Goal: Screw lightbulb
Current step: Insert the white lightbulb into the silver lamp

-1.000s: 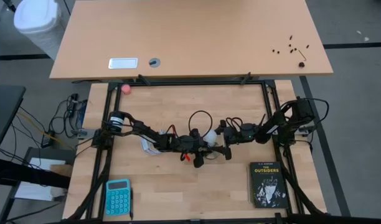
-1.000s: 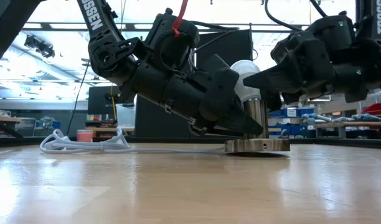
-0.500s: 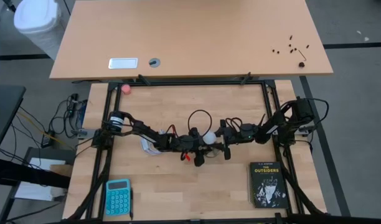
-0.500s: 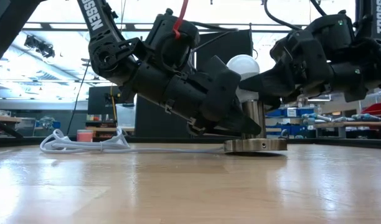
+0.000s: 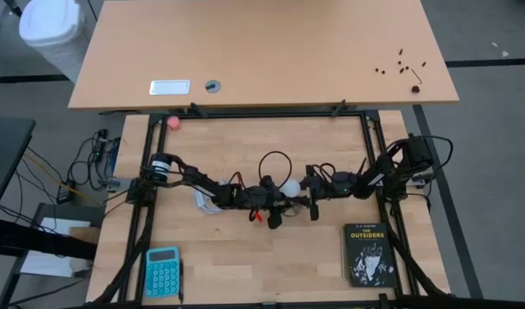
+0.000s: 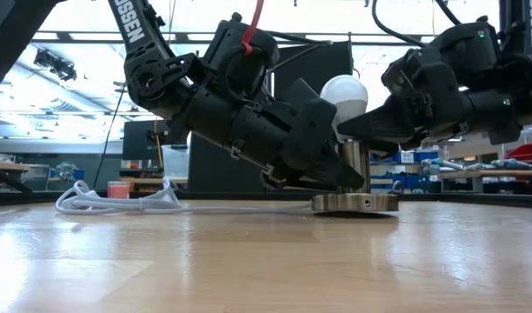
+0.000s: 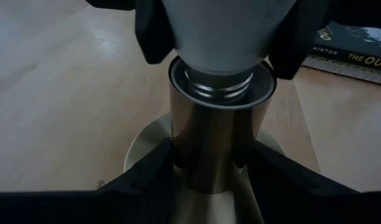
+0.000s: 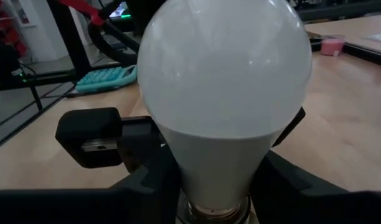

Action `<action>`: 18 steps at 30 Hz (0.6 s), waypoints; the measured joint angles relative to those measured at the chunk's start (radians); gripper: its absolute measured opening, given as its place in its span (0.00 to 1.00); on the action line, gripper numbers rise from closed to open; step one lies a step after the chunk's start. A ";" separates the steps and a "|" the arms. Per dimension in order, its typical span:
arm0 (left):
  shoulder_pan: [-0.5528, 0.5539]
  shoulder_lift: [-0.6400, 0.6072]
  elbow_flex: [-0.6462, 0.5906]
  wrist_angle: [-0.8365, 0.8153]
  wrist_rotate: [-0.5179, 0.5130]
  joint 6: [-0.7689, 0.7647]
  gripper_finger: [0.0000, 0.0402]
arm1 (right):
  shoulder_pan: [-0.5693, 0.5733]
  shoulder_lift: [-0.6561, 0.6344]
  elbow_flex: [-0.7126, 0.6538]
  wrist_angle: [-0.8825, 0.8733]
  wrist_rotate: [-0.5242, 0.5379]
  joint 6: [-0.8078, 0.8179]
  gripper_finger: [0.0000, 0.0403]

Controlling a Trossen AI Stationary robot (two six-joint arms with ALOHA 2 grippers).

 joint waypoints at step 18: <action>-0.003 0.000 -0.001 -0.005 -0.138 -0.111 0.47 | 0.089 0.003 0.074 -0.155 0.262 0.025 0.41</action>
